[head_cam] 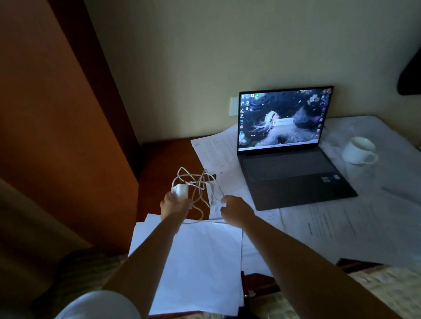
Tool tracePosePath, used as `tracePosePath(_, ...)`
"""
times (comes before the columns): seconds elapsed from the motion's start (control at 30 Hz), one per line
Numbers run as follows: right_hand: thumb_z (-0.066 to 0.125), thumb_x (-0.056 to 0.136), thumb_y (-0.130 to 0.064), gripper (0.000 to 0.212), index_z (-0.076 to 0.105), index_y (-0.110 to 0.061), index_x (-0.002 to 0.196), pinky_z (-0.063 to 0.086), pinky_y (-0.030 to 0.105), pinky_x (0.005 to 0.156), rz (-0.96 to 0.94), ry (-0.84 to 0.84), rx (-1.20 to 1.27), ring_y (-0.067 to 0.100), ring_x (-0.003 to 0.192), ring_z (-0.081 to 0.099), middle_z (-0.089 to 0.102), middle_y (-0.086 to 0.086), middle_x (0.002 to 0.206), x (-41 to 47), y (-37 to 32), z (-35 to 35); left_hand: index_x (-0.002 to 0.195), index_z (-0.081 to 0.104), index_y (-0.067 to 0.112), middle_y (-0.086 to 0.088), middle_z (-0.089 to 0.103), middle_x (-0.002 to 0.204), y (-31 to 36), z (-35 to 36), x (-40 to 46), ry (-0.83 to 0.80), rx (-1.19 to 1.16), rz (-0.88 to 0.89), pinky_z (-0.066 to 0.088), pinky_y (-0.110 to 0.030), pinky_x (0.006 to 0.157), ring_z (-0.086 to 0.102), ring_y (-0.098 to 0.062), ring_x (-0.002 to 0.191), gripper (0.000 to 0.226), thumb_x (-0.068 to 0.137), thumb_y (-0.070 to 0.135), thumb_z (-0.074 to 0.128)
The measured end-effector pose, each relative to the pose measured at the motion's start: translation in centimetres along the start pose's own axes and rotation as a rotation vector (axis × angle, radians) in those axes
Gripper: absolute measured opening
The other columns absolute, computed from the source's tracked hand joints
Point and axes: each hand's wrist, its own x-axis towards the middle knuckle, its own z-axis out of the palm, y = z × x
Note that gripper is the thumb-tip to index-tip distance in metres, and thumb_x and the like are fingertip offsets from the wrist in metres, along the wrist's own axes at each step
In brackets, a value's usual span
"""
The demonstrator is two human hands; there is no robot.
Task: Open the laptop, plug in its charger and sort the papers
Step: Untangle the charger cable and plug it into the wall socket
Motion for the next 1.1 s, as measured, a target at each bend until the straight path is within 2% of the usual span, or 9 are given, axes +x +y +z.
tracePosePath(0.13,0.044,0.095,-0.015,0.035,0.047,-0.015,0.129,0.044,0.028,0.090,-0.019,0.123,0.015,0.022,0.115,0.055,0.055,0.006,0.130,-1.2,0.1,0.7,0.122,0.050,0.004,-0.014,0.056,0.106,-0.8,-0.1,-0.9,-0.112,0.052,-0.035,0.045,-0.030,0.062,0.053,-0.027,0.095,0.055,0.069,-0.001,0.061)
tracePosePath(0.27,0.047,0.095,-0.016,0.046,0.036,-0.014,0.140,0.042,0.030,0.097,-0.011,0.116,0.020,0.025,0.125,0.048,0.046,0.008,0.138,-0.9,0.7,-0.2,0.121,0.050,0.004,-0.010,0.050,0.090,-0.9,0.4,-1.5,-0.179,-0.037,-0.124,0.045,-0.032,0.062,0.048,-0.023,0.079,0.043,0.079,0.009,0.059)
tracePosePath(0.43,0.042,0.096,-0.014,0.055,0.023,-0.017,0.147,0.044,0.035,0.101,0.010,0.001,0.082,0.027,0.129,0.044,0.038,0.009,0.146,-0.1,2.0,-1.4,0.114,0.053,0.000,-0.013,0.052,0.095,0.2,2.1,-0.3,-0.234,-0.050,-0.140,0.043,-0.039,0.073,0.049,-0.026,0.088,0.034,0.082,0.009,0.058)
tracePosePath(0.63,0.042,0.091,-0.004,0.070,0.010,-0.022,0.151,0.044,0.040,0.102,-0.015,-0.019,0.177,0.028,0.129,0.043,0.031,0.011,0.149,2.1,3.7,-4.0,0.115,0.053,0.012,-0.016,0.054,0.108,1.9,5.2,0.7,-0.297,0.262,-0.006,0.042,-0.024,0.058,0.055,-0.028,0.089,0.071,0.045,0.006,0.065)
tracePosePath(0.8,0.040,0.093,-0.004,0.056,0.023,-0.014,0.145,0.053,0.033,0.067,0.055,-0.112,0.225,0.026,0.088,0.065,0.057,0.018,0.120,3.5,5.5,-6.8,0.107,0.061,0.024,-0.009,0.063,0.100,2.3,8.3,2.1,-0.276,0.529,0.253,0.057,-0.035,0.064,0.062,-0.025,0.085,0.043,0.065,0.017,0.068)
tracePosePath(0.9,0.046,0.093,-0.003,0.010,0.052,0.004,0.088,0.043,0.020,0.045,0.056,-0.277,0.082,0.019,0.064,0.067,0.062,0.015,0.088,4.0,6.0,-7.8,0.112,0.056,0.027,-0.005,0.054,0.114,3.7,8.3,0.3,-0.164,0.783,0.357,0.055,-0.038,0.076,0.055,-0.027,0.100,0.048,0.070,0.007,0.068)
tracePosePath(0.93,0.044,0.094,-0.003,0.023,0.048,0.001,0.072,0.038,0.017,0.038,0.070,-0.326,0.049,0.012,0.048,0.062,0.062,0.014,0.082,4.2,6.3,-7.6,0.118,0.053,0.028,-0.005,0.049,0.119,4.1,8.1,-0.2,-0.114,0.828,0.342,0.054,-0.040,0.081,0.051,-0.027,0.107,0.053,0.072,0.006,0.069)
tracePosePath(1.0,0.043,0.096,-0.006,0.028,0.043,-0.005,0.068,0.031,0.012,0.031,0.077,-0.452,0.037,0.004,0.026,0.045,0.065,0.018,0.092,5.0,6.9,-7.1,0.129,0.043,0.030,-0.004,0.041,0.127,4.4,7.5,-0.6,-0.017,0.874,0.271,0.051,-0.042,0.087,0.043,-0.026,0.116,0.064,0.074,0.011,0.072)
tracePosePath(1.1,0.050,0.094,-0.015,0.024,0.044,-0.007,0.072,0.036,0.013,0.029,0.158,-0.588,0.186,0.007,0.023,0.047,0.066,0.017,0.106,5.4,6.6,-6.3,0.137,0.036,0.029,-0.005,0.040,0.130,4.4,6.3,-0.8,0.076,0.842,0.154,0.049,-0.043,0.092,0.040,-0.027,0.119,0.078,0.072,0.018,0.077)
